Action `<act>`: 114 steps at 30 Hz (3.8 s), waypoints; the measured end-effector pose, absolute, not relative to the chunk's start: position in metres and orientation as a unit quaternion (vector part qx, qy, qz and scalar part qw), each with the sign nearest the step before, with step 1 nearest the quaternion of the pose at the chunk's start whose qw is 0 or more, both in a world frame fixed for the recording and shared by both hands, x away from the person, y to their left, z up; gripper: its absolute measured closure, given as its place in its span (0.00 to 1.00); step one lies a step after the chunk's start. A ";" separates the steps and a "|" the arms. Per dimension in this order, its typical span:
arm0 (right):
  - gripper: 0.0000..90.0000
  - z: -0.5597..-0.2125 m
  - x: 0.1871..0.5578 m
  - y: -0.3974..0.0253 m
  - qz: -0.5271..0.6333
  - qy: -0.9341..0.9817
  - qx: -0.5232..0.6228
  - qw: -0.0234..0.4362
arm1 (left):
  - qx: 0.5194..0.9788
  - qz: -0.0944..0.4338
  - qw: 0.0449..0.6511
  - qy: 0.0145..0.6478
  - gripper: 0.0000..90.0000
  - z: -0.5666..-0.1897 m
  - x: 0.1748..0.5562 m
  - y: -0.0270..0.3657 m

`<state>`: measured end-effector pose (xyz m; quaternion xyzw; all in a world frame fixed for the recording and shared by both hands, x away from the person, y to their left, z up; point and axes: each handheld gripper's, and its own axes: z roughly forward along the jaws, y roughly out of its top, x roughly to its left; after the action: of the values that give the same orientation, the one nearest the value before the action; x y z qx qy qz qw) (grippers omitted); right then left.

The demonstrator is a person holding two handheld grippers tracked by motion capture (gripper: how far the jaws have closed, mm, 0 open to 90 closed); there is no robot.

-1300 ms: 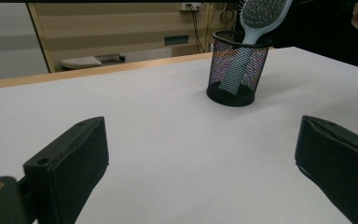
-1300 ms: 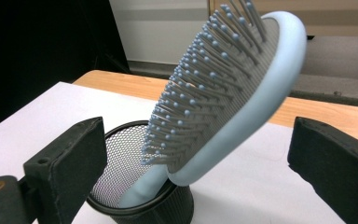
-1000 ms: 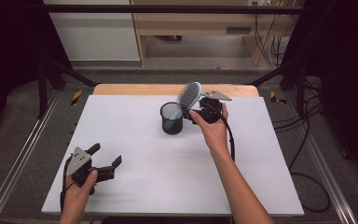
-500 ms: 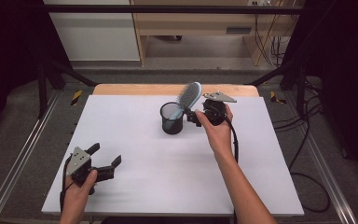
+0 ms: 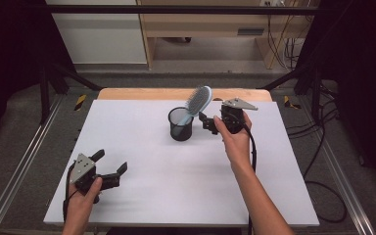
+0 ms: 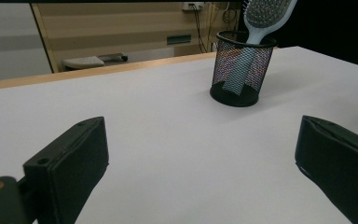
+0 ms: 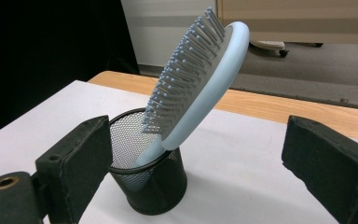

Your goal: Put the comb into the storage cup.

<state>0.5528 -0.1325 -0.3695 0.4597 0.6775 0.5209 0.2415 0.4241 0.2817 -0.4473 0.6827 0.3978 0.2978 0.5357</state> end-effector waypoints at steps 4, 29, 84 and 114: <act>0.10 -0.368 0.550 -0.136 0.525 0.678 0.453 0.244 | 0.681 0.298 0.537 0.400 0.03 -0.447 0.426 0.282; 0.08 -0.365 0.529 -0.135 0.520 0.681 0.412 0.310 | 0.681 0.303 0.532 0.402 0.03 -0.449 0.425 0.286; 0.06 -0.342 0.489 -0.194 0.571 0.639 0.395 0.331 | 0.637 0.336 0.569 0.397 0.03 -0.435 0.413 0.332; 0.06 -0.392 0.459 -0.249 0.560 0.626 0.423 0.340 | 0.632 0.334 0.574 0.400 0.04 -0.438 0.414 0.333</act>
<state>0.4585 -0.2487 -0.3916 0.4232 0.6256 0.5603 0.3399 0.4141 0.3326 -0.4376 0.6318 0.3995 0.3338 0.5743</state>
